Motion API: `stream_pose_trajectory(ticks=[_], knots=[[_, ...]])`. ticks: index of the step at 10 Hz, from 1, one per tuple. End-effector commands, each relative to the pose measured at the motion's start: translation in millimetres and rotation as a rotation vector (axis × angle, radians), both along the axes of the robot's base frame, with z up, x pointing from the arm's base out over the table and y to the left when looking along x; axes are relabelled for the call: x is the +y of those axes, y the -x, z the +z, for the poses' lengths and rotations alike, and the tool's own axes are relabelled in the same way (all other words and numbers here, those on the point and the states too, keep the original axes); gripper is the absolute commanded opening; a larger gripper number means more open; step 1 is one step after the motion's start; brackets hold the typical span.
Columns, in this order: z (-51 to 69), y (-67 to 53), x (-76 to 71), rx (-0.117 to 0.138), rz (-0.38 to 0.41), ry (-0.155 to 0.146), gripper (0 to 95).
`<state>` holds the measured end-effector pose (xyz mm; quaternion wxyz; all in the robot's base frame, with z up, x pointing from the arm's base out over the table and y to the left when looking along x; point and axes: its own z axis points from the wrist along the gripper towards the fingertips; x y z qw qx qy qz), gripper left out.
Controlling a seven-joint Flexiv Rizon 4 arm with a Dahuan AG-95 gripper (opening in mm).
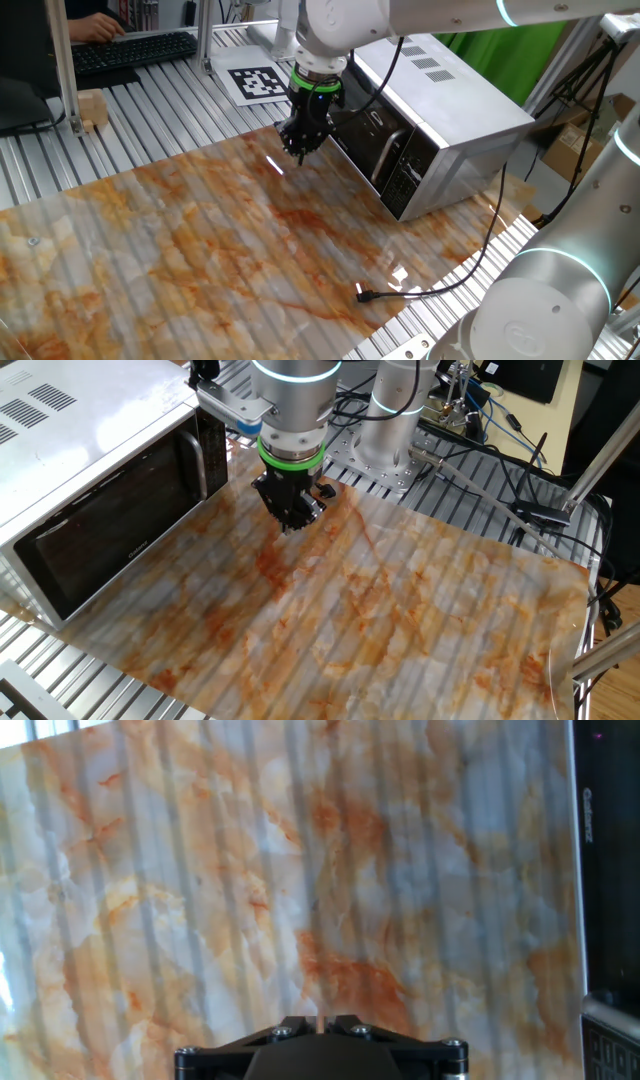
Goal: Open the microwave door
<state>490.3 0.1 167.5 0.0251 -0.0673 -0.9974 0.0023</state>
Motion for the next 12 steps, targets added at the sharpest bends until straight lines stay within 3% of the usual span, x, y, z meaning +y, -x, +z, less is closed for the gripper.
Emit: stream_pose_trajectory(ticks=[1,4,6,9,10,11,12], knots=[[1.0,6.6,-4.2,0.002,-0.038,-0.001,0.0],[3.2,13.6,-14.8,-0.005,-0.068,-0.020,0.0],[3.1,23.1,-28.8,-0.007,-0.163,-0.073,0.0],[3.2,31.4,-37.5,0.000,-0.348,-0.033,0.0],[3.3,31.4,-37.7,-0.005,-0.426,-0.005,0.0],[3.4,31.4,-38.0,-0.015,-0.453,0.037,0.0],[3.4,31.3,-38.2,-0.022,-0.482,0.054,0.0]])
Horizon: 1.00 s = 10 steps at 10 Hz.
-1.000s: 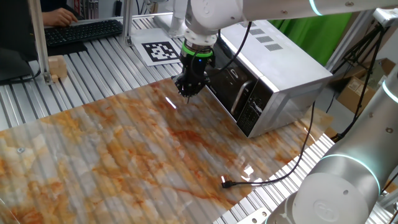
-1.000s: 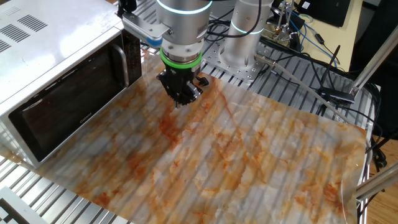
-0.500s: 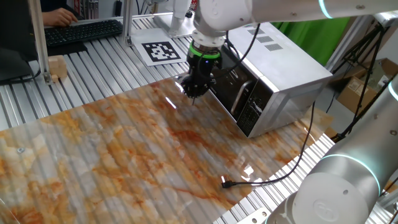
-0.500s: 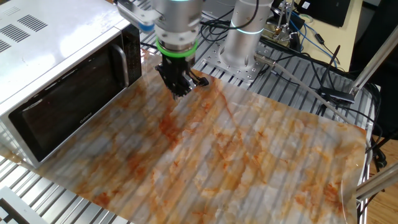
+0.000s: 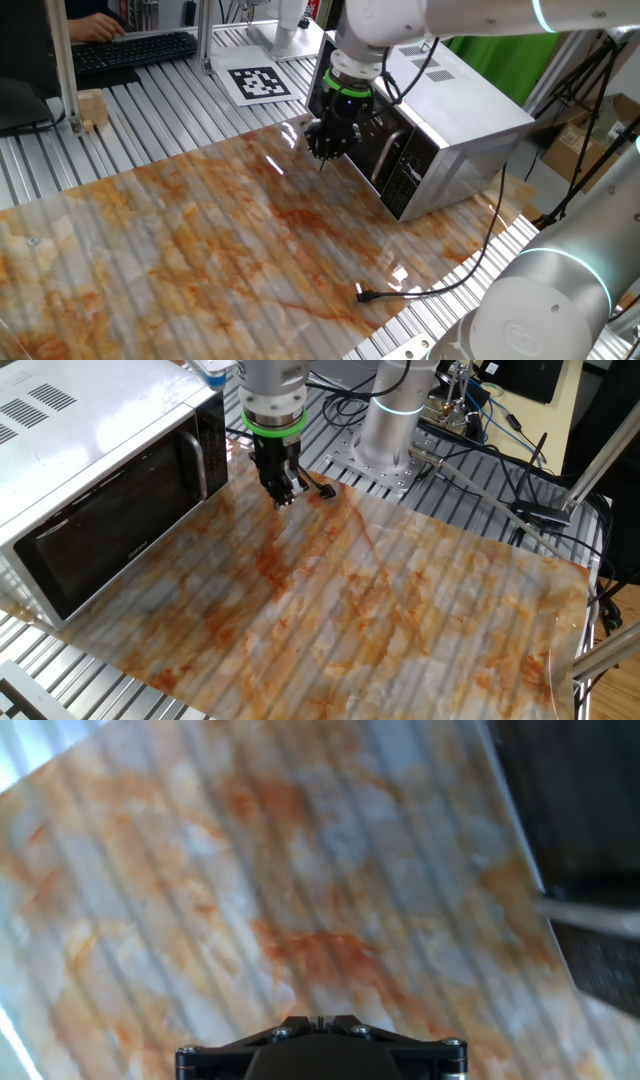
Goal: Open the microwave door
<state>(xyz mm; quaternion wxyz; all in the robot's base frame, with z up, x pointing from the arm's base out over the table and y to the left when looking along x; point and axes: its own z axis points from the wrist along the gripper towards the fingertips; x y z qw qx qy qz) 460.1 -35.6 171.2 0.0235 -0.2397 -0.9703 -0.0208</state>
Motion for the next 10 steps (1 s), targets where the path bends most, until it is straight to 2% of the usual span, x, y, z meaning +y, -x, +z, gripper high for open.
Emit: stream_pose_trajectory(ticks=[1,3,4,6,8,10], knots=[[-0.4,0.9,-3.0,0.003,-0.175,0.094,19.0],[-0.6,0.7,-3.4,0.003,-0.186,0.093,19.0],[-0.6,0.7,-3.4,0.006,-0.173,0.093,0.0],[-0.6,0.6,-3.4,0.012,-0.162,0.087,0.0],[-0.5,0.6,-3.5,0.009,-0.144,0.095,0.0],[-0.5,0.6,-3.5,0.015,-0.121,0.086,0.0]])
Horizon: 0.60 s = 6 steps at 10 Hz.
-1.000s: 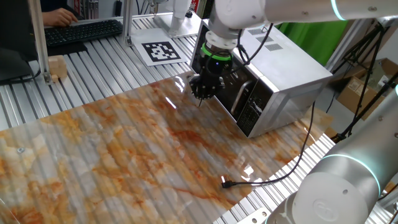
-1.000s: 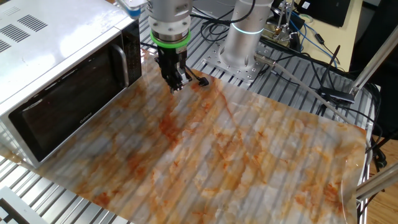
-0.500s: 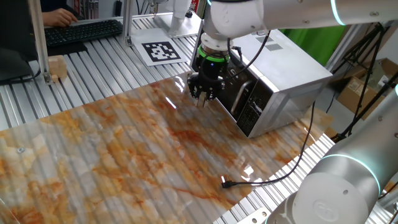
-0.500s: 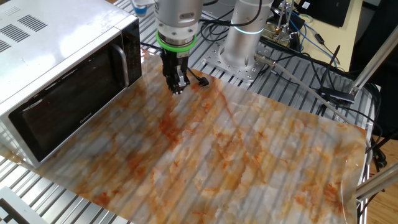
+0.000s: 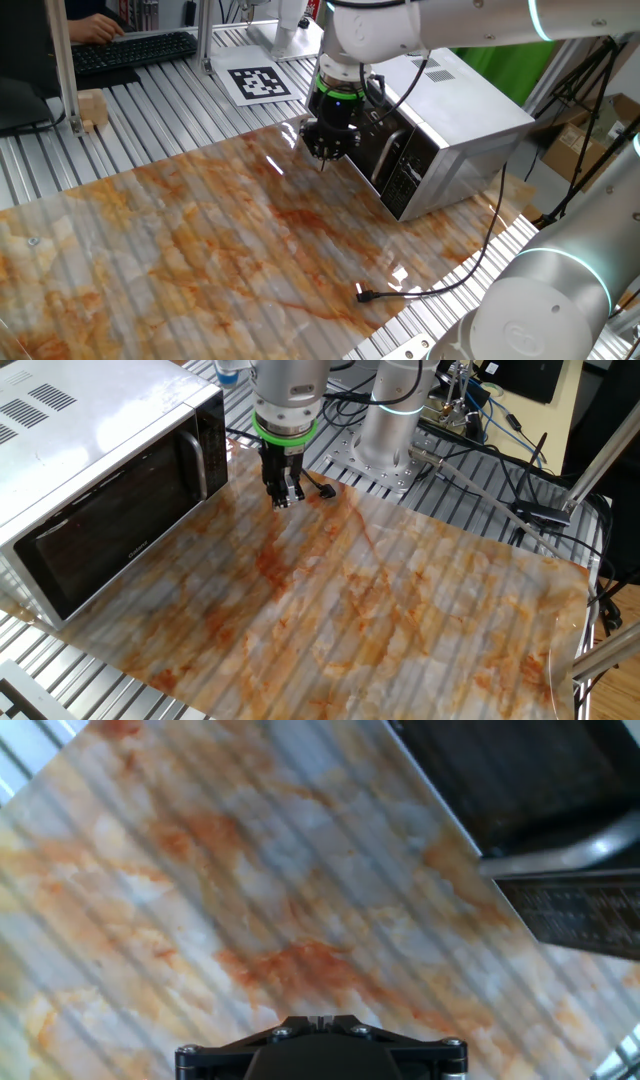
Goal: Open the microwave door
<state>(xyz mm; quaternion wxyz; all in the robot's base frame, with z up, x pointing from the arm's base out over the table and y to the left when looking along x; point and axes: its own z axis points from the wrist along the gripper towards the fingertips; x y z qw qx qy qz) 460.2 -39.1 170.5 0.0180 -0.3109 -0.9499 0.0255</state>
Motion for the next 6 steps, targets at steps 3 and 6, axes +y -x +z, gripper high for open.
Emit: stream_pose_trajectory(ticks=[3,6], knots=[[0.2,0.6,-0.1,-0.008,0.022,-0.012,0.0],[0.2,0.6,-0.1,-0.011,-0.031,-0.015,0.0]])
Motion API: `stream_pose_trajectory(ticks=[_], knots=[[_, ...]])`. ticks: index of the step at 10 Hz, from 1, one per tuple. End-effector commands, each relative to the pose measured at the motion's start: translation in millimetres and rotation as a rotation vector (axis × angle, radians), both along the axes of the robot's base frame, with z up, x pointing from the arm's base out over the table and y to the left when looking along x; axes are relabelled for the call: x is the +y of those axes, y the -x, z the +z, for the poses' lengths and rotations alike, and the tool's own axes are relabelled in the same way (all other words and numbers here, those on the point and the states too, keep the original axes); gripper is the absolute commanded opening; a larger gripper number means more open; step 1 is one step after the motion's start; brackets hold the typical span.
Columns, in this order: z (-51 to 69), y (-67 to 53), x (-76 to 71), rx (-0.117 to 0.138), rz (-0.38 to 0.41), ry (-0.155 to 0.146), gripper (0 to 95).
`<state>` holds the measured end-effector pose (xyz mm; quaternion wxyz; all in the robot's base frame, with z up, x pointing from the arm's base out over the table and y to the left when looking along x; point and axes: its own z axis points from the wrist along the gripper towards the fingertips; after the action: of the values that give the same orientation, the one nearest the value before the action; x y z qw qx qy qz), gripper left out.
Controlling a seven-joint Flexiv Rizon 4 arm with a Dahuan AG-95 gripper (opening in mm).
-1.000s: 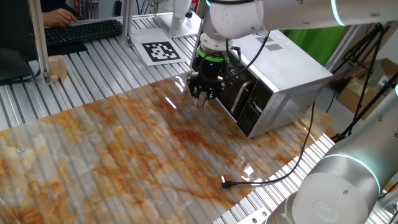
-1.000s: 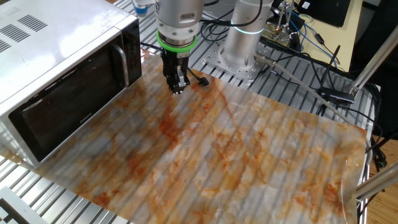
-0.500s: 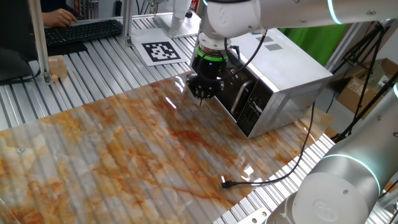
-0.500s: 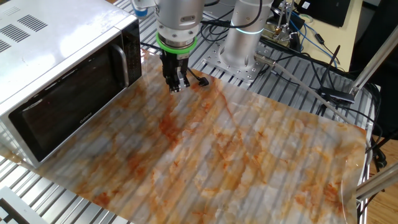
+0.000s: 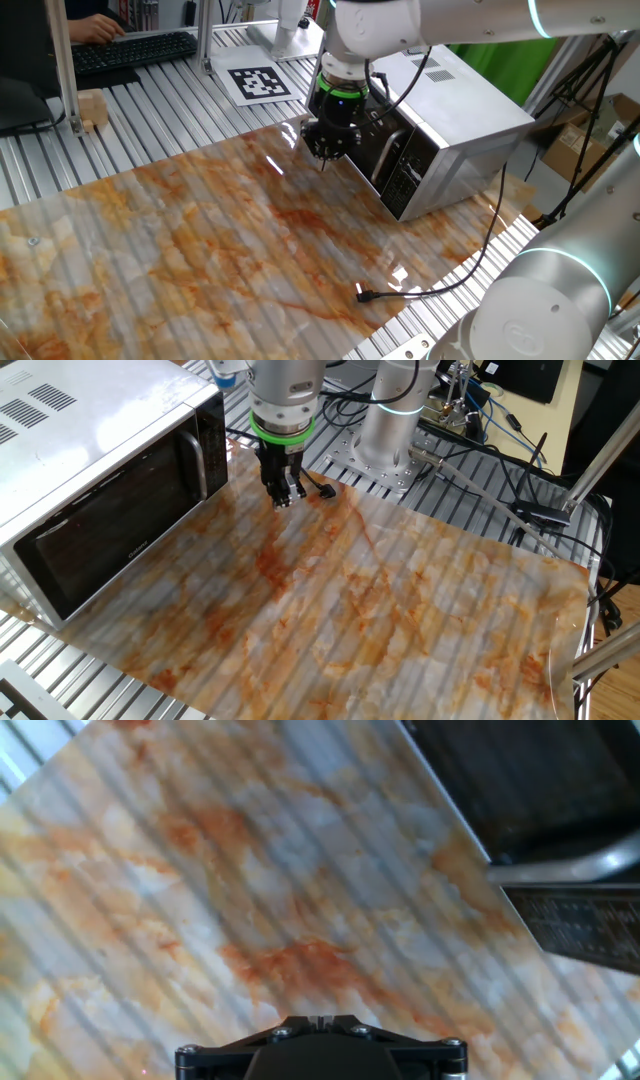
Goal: Open the microwave door
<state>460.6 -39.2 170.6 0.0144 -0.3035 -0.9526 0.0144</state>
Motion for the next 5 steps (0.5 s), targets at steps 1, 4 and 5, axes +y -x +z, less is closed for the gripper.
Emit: stream_pose_trajectory(ticks=[1,4,5], knots=[[0.1,1.1,0.0,0.008,-0.067,0.009,0.0],[0.1,1.1,0.0,0.021,-0.109,0.019,0.0],[0.1,1.1,0.0,0.030,-0.126,0.028,0.0]])
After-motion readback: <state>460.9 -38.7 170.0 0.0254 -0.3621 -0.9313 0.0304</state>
